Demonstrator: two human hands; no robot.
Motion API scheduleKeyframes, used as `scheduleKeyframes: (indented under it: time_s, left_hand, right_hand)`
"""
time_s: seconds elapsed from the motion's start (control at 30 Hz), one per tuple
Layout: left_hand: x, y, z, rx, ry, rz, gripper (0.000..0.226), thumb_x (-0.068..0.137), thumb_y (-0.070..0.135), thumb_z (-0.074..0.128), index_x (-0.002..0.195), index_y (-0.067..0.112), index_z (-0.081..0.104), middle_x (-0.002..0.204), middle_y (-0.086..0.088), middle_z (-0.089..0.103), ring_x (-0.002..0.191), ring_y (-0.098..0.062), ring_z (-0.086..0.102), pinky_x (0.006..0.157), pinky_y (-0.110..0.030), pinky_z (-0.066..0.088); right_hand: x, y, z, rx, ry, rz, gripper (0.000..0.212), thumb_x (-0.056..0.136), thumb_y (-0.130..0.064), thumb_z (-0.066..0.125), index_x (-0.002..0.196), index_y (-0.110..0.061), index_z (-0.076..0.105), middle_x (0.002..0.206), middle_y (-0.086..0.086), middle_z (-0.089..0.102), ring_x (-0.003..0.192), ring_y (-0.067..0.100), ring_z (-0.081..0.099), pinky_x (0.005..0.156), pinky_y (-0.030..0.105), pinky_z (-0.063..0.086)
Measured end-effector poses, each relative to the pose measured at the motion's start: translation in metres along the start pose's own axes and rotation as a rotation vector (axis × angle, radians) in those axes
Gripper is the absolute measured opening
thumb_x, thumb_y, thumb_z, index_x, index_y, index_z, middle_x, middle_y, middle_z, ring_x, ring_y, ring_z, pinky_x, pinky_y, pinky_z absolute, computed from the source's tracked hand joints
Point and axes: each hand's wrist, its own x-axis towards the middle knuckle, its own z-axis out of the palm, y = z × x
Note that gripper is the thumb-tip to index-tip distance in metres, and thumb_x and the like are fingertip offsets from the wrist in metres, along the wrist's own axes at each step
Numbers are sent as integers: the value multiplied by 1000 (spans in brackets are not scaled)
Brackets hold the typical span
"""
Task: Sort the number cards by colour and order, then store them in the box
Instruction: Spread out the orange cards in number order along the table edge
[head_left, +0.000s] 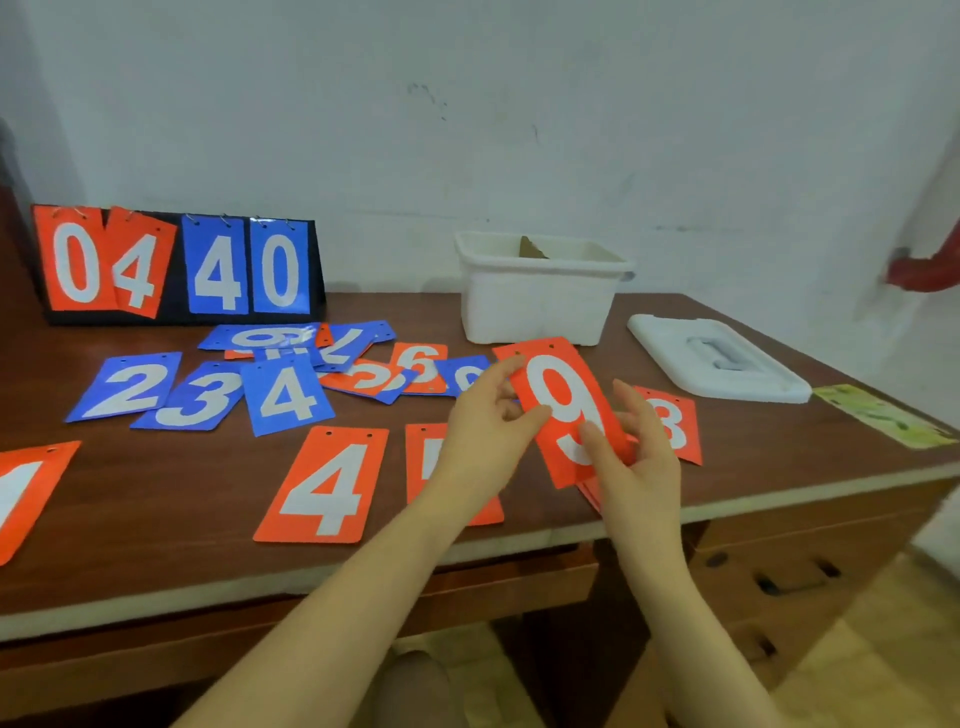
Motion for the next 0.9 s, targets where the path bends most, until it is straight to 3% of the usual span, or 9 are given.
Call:
scheduleKeyframes:
  time_s: [0.07, 0.1, 0.2, 0.37, 0.5, 0.57, 0.67, 0.77, 0.9]
  left_hand:
    - [9, -2, 24, 66, -33, 74, 53, 82, 13, 64, 130, 27, 46, 87, 5, 58, 64, -1, 54, 65, -16, 49]
    - [15, -4, 38, 119, -34, 99, 52, 84, 17, 63, 131, 28, 43, 95, 4, 58, 70, -2, 57, 69, -18, 50]
    - [34, -14, 81, 436, -90, 131, 50, 89, 30, 54, 136, 22, 38, 133, -5, 44, 116, -20, 49, 101, -39, 39]
    - [59, -29, 147, 995, -510, 193, 44, 94, 48, 32, 133, 32, 42, 153, -2, 21, 140, -30, 11, 109, -47, 8]
    - [65, -26, 180, 1164, -725, 147, 53, 93, 54, 17, 117, 27, 56, 135, -11, 43, 130, -35, 28, 107, -52, 11]
    - [58, -27, 188, 1150, -721, 218, 52, 93, 53, 18, 120, 30, 55, 135, -8, 43, 126, -32, 33, 104, -51, 15]
    - [46, -32, 189, 1096, -638, 268, 47, 93, 52, 21, 122, 33, 53, 133, -4, 43, 121, -27, 36, 97, -46, 21]
    - [39, -35, 186, 1109, -577, 334, 43, 92, 52, 26, 121, 32, 52, 128, -2, 46, 117, -25, 37, 95, -45, 25]
    - [40, -32, 179, 1078, -499, 378, 41, 93, 49, 33, 127, 32, 47, 133, 1, 45, 119, -24, 36, 95, -41, 23]
  right_hand:
    - [18, 6, -20, -67, 42, -26, 31, 89, -25, 61, 117, -36, 55, 113, -20, 56, 106, 4, 55, 77, 13, 46]
    - [28, 10, -31, -100, 86, -29, 29, 89, -23, 60, 116, -33, 57, 113, -17, 58, 106, 6, 56, 79, 17, 49]
    - [60, 23, -72, -158, 234, 46, 30, 92, -25, 55, 122, -28, 56, 122, -4, 59, 111, 13, 57, 88, 35, 53]
    - [105, 61, -127, -525, 309, 141, 36, 94, -13, 48, 130, -12, 52, 129, 12, 53, 118, 27, 51, 99, 37, 41]
    - [120, 95, -155, -838, 200, 256, 33, 92, -13, 46, 121, -20, 59, 129, 10, 46, 120, 32, 39, 102, 46, 27]
    - [124, 104, -163, -901, 169, 238, 29, 90, -15, 48, 109, -25, 67, 132, 2, 45, 122, 28, 32, 101, 44, 21]
    - [123, 110, -164, -876, 116, 127, 24, 89, -26, 50, 99, -30, 70, 122, -8, 58, 118, 18, 41, 95, 42, 20]
    - [119, 110, -163, -934, 60, 101, 25, 88, -42, 51, 104, -32, 67, 119, -10, 60, 117, 15, 45, 96, 44, 20]
    - [118, 100, -160, -830, 52, 154, 24, 89, -38, 53, 108, -34, 66, 128, -10, 55, 123, 15, 42, 101, 45, 18]
